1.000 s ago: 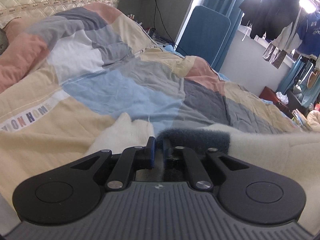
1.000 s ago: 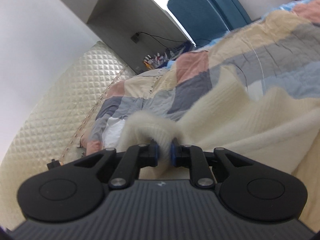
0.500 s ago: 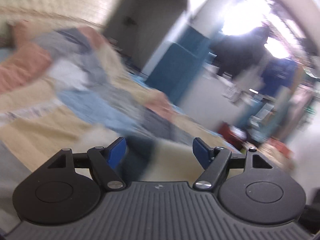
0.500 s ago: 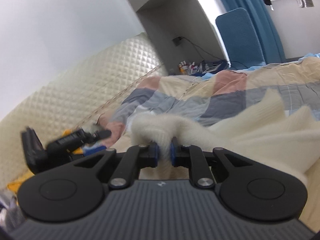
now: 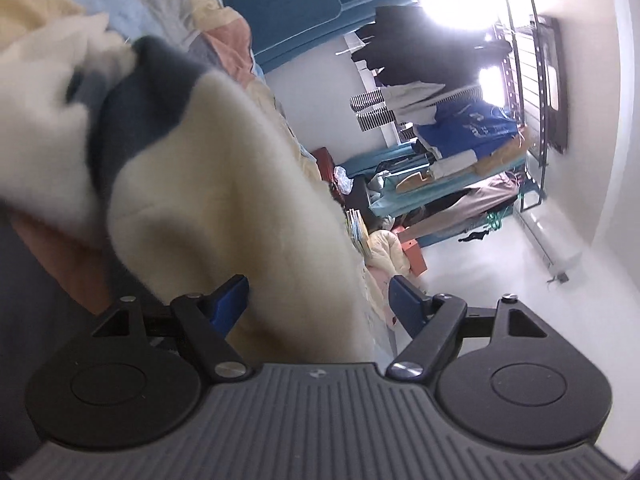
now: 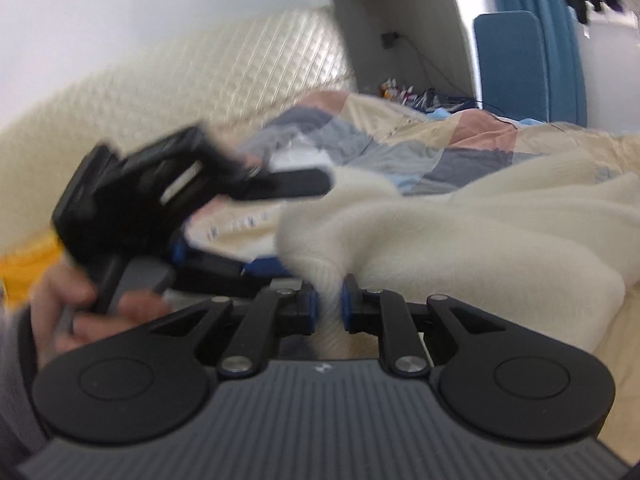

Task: Fold large clothes

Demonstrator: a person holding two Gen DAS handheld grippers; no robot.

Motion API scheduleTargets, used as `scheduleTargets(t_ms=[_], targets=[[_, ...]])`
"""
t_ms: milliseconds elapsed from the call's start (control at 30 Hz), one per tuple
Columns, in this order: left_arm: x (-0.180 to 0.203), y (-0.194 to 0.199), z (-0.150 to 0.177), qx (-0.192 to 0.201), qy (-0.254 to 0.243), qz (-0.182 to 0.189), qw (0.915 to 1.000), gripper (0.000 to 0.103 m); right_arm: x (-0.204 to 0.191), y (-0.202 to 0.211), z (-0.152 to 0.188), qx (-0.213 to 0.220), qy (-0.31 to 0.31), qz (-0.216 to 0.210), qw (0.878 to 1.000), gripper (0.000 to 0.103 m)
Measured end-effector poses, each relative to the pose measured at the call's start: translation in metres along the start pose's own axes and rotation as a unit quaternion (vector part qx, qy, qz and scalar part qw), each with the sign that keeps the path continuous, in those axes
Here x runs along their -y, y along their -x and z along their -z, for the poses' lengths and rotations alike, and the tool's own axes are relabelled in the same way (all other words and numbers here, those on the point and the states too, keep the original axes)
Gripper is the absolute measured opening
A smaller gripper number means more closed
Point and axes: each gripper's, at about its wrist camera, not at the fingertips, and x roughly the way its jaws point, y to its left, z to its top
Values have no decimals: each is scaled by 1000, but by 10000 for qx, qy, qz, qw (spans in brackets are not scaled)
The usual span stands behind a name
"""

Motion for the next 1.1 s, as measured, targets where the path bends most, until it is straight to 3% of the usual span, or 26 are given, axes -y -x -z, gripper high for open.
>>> scheduleTargets(t_ms=[67, 200, 300, 400, 500, 600, 667, 700, 800, 833, 933, 1000, 1100], targets=[[-2, -4, 1, -48, -75, -143, 9999, 80, -9, -5, 3, -149, 356, 51, 9992, 17], [-4, -19, 8, -263, -453, -655, 9965, 77, -10, -13, 7, -377, 369, -23, 9986, 17], [-5, -31, 12, -346, -765, -1031, 9911, 58, -12, -14, 8, -439, 426, -66, 9981, 17], [-8, -33, 12, -280, -787, -1016, 9913, 36, -8, -17, 9, -549, 324, 51, 9980, 17], [-7, -22, 11, -81, -793, -958, 9922, 26, -1, -14, 10, -531, -10, -10, 9986, 19], [-7, -8, 6, 204, -670, -796, 9944, 24, 6, -4, 12, -391, -472, -216, 9979, 30], [-9, 2, 0, 407, -524, -669, 9956, 23, 16, 5, 17, -254, -1038, -345, 9937, 53], [-9, 8, -3, 509, -485, -622, 9956, 22, 21, 10, 20, -181, -1314, -396, 9904, 57], [-11, 21, -15, 766, -321, -477, 9954, 22, 42, 20, 32, 25, -2322, -535, 9712, 59], [-13, 25, -19, 836, -233, -415, 9954, 22, 51, 21, 38, 71, -2751, -636, 9593, 60], [-19, 34, -31, 1017, 32, -298, 9944, 22, 74, 17, 60, 125, -3858, -559, 9208, 81], [-20, 35, -39, 1103, 147, -281, 9934, 22, 86, 16, 70, 143, -4295, -363, 9022, 81], [-23, 40, -47, 1193, 272, -233, 9922, 22, 105, 5, 88, 255, -5190, -692, 8516, 80]])
